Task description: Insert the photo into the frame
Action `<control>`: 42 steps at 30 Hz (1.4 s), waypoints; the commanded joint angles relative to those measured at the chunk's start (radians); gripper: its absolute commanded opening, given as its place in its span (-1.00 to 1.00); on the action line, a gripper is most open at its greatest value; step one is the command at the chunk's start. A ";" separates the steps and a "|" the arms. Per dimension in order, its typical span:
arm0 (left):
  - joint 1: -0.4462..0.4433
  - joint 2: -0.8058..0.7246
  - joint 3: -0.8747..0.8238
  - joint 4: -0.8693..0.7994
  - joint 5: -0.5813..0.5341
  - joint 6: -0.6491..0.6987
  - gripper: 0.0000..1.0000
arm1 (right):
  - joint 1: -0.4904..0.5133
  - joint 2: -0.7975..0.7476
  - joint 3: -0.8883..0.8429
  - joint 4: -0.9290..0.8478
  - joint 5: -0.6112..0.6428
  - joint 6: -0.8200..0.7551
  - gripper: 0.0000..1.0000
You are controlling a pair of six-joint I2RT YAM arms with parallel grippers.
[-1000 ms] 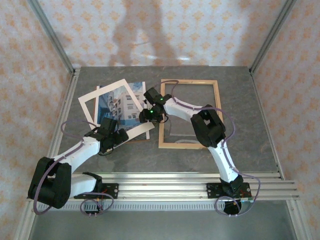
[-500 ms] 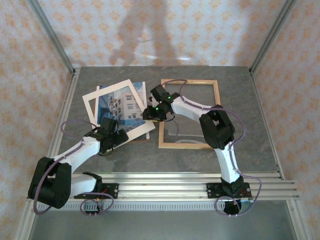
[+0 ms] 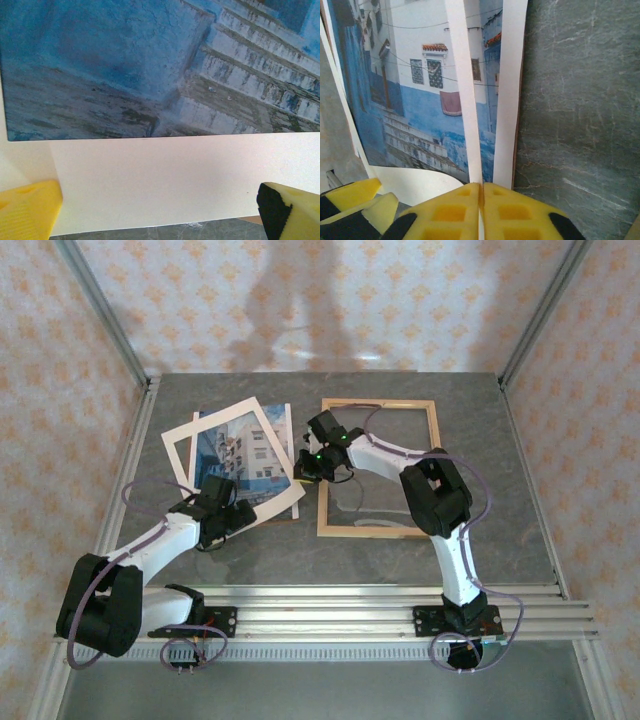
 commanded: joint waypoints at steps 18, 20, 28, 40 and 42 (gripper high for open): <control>0.008 -0.075 0.231 -0.084 0.021 -0.054 1.00 | -0.082 -0.235 -0.214 0.080 -0.060 -0.048 -1.00; 0.005 -0.085 0.229 -0.041 0.028 -0.083 1.00 | -0.107 -0.272 -0.249 0.079 -0.056 -0.050 -1.00; -0.045 -0.084 0.196 0.092 0.001 -0.142 1.00 | -0.237 -0.469 -0.419 0.015 0.002 -0.092 -1.00; -0.101 0.023 0.195 0.188 0.033 -0.155 1.00 | -0.432 -0.720 -0.515 -0.245 0.080 -0.238 -1.00; -0.111 0.045 0.200 0.201 0.042 -0.156 1.00 | -0.465 -0.749 -0.524 -0.283 0.086 -0.265 -1.00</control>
